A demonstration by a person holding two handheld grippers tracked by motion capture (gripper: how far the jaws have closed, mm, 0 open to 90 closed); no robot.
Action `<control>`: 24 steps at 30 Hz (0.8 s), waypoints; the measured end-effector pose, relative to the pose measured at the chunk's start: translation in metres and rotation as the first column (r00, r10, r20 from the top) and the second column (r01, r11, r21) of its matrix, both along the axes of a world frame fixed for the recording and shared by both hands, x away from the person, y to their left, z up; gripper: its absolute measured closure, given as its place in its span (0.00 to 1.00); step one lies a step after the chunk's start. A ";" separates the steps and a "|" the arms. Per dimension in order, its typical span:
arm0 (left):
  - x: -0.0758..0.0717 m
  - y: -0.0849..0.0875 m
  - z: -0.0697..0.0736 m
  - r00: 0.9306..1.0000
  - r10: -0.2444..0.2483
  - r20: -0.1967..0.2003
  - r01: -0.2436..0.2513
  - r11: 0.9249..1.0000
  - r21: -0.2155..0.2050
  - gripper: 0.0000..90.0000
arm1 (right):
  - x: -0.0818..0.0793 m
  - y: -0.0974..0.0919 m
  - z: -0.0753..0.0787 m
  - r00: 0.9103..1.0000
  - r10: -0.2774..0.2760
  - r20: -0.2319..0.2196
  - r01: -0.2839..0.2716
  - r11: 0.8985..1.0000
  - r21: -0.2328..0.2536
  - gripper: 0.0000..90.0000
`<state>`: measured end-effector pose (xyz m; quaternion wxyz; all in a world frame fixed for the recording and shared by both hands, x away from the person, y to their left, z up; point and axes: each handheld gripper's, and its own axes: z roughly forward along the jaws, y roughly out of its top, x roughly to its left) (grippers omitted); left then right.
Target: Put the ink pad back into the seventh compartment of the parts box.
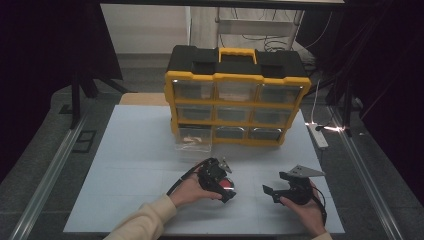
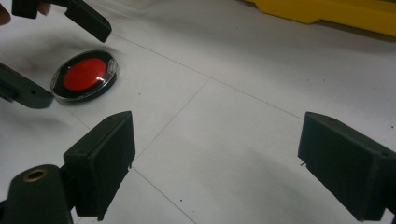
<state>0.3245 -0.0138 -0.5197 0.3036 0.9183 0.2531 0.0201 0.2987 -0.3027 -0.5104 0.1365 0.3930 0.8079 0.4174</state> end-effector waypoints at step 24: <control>-0.006 -0.006 0.000 0.998 -0.014 0.054 0.010 0.997 0.080 0.32 | 0.000 0.000 0.000 1.000 -0.001 0.002 0.001 1.000 -0.002 0.13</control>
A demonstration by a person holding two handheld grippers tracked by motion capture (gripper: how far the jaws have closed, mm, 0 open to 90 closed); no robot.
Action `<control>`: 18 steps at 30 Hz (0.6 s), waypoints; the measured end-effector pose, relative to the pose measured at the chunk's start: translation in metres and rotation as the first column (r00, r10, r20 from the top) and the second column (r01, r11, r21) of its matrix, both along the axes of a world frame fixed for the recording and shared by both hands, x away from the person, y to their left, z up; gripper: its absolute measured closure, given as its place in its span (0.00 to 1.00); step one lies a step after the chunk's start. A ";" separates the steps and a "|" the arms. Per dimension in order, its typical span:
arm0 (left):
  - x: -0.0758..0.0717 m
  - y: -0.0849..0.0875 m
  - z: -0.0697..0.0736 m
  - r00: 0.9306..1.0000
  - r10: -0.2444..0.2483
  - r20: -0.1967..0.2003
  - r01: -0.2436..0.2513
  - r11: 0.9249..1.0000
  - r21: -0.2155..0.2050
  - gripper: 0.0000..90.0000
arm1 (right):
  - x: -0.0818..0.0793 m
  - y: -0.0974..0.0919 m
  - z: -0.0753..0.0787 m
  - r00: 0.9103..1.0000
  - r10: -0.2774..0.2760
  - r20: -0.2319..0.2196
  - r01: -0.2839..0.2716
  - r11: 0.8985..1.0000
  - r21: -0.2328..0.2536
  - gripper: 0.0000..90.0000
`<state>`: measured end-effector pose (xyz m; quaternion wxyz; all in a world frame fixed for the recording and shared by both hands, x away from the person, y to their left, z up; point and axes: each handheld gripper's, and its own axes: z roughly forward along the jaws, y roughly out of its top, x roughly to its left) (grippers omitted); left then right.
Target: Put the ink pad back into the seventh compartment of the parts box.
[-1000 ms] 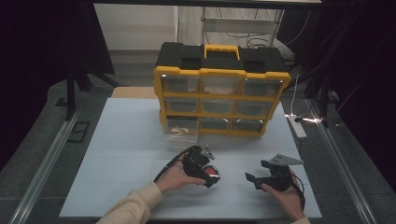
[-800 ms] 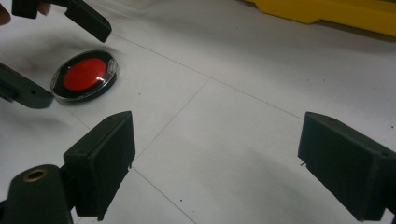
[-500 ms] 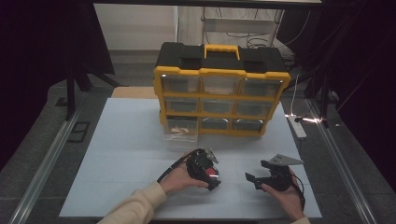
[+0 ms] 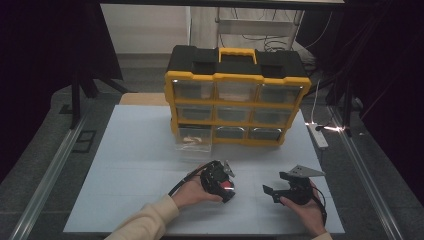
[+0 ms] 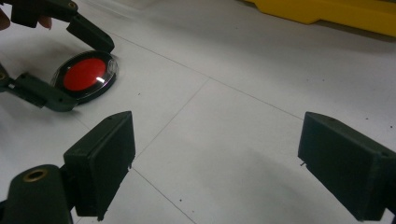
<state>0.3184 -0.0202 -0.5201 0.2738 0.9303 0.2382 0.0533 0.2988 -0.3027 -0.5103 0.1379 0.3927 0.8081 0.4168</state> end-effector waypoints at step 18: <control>0.000 0.011 0.008 1.000 0.025 -0.005 -0.025 0.999 -0.032 0.34 | 0.000 0.000 0.000 1.000 0.000 0.003 0.000 1.000 -0.008 0.13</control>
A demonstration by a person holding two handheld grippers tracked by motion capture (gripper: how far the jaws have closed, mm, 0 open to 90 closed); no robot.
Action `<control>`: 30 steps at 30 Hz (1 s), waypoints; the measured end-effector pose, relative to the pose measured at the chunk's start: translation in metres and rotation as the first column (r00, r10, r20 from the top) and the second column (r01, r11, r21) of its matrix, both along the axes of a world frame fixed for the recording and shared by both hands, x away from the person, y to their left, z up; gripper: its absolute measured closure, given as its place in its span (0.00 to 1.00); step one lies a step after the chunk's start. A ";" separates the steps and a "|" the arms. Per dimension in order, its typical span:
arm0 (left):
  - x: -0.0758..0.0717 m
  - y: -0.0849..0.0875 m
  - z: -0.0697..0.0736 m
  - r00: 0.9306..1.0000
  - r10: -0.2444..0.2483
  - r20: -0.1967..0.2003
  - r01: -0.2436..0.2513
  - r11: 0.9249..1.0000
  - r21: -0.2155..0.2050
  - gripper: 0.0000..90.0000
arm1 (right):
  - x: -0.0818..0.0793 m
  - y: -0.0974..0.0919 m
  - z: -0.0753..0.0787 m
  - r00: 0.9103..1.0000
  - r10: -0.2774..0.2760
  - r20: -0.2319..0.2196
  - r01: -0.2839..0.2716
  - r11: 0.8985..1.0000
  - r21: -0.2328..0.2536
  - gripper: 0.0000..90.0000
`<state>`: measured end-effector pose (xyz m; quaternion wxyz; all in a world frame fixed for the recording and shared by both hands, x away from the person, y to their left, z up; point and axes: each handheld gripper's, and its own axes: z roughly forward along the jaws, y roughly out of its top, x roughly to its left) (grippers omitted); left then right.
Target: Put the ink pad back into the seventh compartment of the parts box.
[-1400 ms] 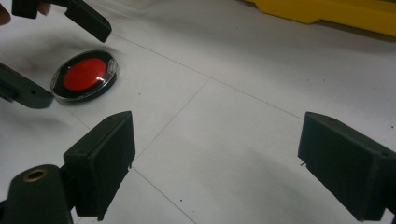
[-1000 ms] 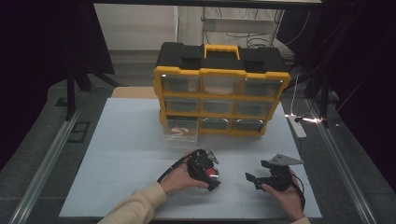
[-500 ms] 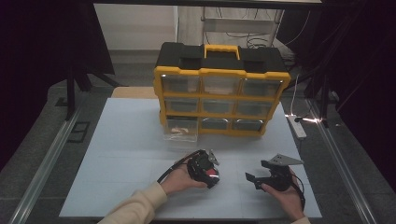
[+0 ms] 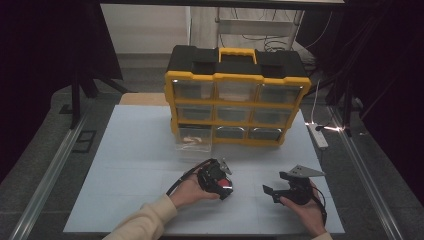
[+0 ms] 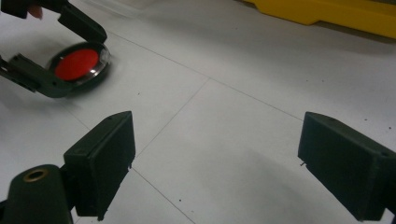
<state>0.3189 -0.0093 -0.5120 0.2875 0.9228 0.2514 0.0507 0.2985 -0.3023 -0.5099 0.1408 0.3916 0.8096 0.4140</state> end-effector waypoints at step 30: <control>-0.014 0.023 0.029 0.999 0.006 0.047 -0.003 0.997 -0.072 0.34 | 0.000 0.001 0.000 1.000 0.006 0.001 -0.006 1.000 -0.005 0.13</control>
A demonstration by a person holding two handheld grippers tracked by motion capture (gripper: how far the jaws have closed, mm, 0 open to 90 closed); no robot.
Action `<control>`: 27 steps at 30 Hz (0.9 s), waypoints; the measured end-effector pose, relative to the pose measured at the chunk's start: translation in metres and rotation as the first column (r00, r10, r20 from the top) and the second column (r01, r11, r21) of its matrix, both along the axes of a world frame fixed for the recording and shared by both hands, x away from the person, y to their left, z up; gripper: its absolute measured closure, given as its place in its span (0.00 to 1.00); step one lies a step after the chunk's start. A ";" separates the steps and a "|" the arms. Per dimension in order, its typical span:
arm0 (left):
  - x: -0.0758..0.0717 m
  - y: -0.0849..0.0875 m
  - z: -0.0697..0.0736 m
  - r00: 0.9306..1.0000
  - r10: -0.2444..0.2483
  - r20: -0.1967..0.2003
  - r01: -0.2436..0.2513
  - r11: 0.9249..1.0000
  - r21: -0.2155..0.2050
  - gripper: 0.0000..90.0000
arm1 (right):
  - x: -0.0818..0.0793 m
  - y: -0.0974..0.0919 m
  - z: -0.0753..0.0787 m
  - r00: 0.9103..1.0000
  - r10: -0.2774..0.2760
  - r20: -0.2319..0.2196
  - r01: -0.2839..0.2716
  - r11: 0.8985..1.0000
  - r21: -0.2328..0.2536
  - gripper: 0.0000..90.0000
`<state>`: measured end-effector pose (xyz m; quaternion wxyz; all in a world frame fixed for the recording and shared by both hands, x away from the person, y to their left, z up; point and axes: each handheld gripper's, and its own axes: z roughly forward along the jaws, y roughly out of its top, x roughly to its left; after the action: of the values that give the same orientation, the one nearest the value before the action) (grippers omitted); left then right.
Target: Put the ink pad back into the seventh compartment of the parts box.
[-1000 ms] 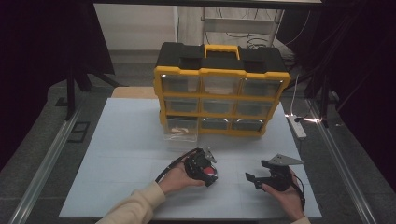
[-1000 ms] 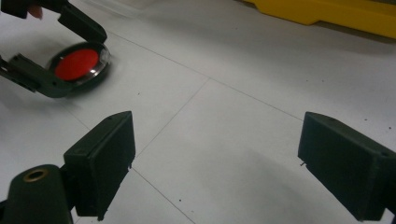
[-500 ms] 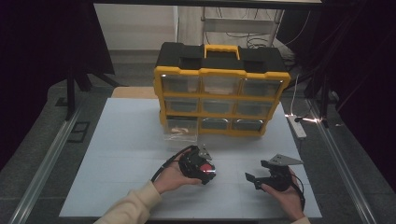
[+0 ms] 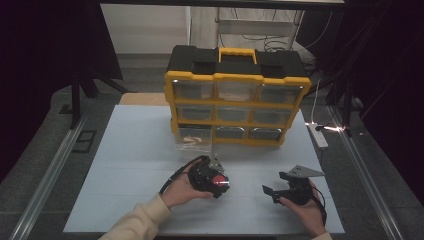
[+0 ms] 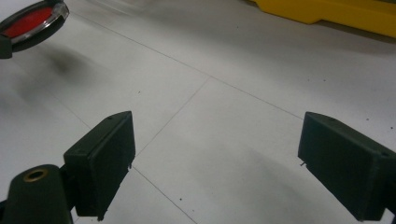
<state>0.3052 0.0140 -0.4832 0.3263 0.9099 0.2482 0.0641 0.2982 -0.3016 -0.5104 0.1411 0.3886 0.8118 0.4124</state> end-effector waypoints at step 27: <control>-0.001 0.032 0.033 0.997 0.039 0.060 -0.036 0.998 -0.051 0.34 | 0.000 0.000 0.000 1.000 -0.002 0.002 0.002 1.000 -0.004 0.12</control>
<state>0.3042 0.0463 -0.4506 0.3549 0.8943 0.2567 0.0917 0.2977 -0.3016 -0.5102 0.1431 0.3886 0.8122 0.4109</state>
